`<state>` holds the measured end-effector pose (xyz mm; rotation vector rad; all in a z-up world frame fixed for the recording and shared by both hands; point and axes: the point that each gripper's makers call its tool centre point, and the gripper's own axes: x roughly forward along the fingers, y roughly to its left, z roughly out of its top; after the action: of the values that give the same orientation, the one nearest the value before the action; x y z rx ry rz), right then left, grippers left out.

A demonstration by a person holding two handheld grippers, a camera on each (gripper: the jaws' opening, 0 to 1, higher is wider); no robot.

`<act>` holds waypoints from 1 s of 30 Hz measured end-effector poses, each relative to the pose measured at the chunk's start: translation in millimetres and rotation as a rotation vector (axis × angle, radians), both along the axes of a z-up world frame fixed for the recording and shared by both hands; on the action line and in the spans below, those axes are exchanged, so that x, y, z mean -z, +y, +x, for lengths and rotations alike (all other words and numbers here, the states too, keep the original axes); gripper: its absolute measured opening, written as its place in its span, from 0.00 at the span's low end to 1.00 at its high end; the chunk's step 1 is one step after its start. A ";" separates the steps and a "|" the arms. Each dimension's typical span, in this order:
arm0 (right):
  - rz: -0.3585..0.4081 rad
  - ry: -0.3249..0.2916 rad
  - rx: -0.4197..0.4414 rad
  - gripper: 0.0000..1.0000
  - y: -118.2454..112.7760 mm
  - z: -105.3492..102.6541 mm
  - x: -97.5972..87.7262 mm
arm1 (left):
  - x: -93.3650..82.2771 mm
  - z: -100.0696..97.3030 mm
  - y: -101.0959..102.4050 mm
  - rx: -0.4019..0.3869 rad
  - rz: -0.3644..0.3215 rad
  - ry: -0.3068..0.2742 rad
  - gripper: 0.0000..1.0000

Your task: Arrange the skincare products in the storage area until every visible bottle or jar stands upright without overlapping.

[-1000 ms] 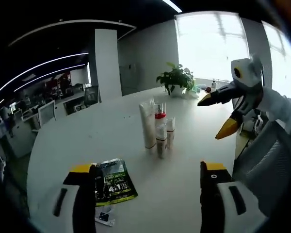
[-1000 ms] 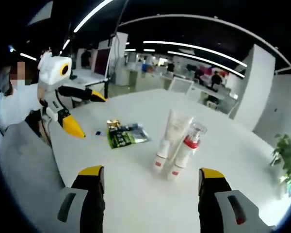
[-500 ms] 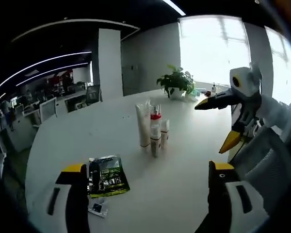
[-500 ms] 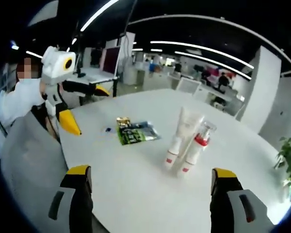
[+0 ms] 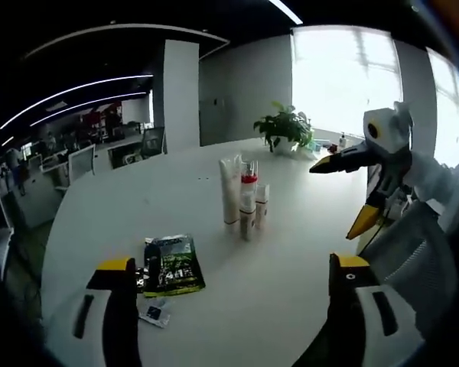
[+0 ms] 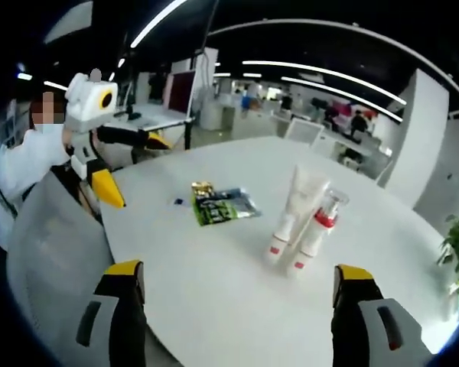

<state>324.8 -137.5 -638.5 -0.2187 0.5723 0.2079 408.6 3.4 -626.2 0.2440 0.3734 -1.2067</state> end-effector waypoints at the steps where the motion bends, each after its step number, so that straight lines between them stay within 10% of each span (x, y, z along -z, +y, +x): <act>1: -0.002 0.000 0.000 0.99 1.0 2.0 -0.6 | 0.8 2.1 2.5 -0.004 0.004 -0.003 0.99; 30: -0.005 0.008 0.080 0.96 49.3 62.0 2.7 | 9.0 52.4 40.8 0.050 0.015 0.015 0.99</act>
<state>386.8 -88.2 -641.2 -0.1999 0.5884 0.1302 461.0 44.2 -635.2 0.2586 0.3920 -1.2558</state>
